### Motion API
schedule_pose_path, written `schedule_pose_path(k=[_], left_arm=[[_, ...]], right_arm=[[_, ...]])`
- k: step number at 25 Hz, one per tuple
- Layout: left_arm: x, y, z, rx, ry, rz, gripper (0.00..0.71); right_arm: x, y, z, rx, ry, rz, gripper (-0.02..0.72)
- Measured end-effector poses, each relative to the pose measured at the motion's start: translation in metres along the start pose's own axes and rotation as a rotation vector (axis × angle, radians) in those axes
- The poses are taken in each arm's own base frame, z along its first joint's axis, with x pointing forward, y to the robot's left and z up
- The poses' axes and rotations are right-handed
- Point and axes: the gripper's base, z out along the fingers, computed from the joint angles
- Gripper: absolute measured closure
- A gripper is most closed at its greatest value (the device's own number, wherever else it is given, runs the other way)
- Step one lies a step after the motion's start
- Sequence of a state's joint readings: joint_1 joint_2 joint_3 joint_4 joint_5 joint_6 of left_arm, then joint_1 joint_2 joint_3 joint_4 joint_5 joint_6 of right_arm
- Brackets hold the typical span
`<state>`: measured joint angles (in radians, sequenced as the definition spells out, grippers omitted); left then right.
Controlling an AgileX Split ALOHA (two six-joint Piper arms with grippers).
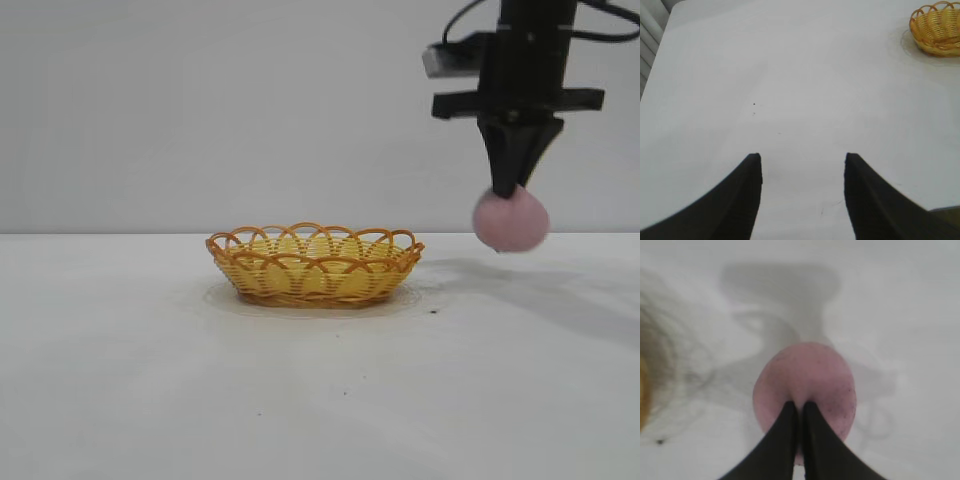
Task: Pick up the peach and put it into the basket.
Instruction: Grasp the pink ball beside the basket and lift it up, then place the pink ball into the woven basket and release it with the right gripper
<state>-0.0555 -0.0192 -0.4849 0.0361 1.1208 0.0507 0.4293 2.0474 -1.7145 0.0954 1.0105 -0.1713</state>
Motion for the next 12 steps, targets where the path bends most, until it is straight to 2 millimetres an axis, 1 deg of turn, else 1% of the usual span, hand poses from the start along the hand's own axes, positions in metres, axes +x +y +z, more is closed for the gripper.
schedule_pose_path(k=[4, 6, 9, 12], left_arm=[[0.0, 0.0, 0.0, 0.0, 0.0, 0.0, 0.382], [0.0, 0.0, 0.0, 0.0, 0.0, 0.0, 0.382], [0.0, 0.0, 0.0, 0.0, 0.0, 0.0, 0.382], [0.0, 0.0, 0.0, 0.0, 0.0, 0.0, 0.382]], right_arm=[[-0.007, 0.039, 0.0, -0.03, -0.049, -0.078, 0.703], [-0.009, 0.052, 0.003, -0.046, -0.066, -0.098, 0.703], [-0.011, 0.062, 0.018, -0.058, -0.074, -0.111, 0.703], [-0.01, 0.063, 0.036, -0.061, -0.055, -0.109, 0.703]])
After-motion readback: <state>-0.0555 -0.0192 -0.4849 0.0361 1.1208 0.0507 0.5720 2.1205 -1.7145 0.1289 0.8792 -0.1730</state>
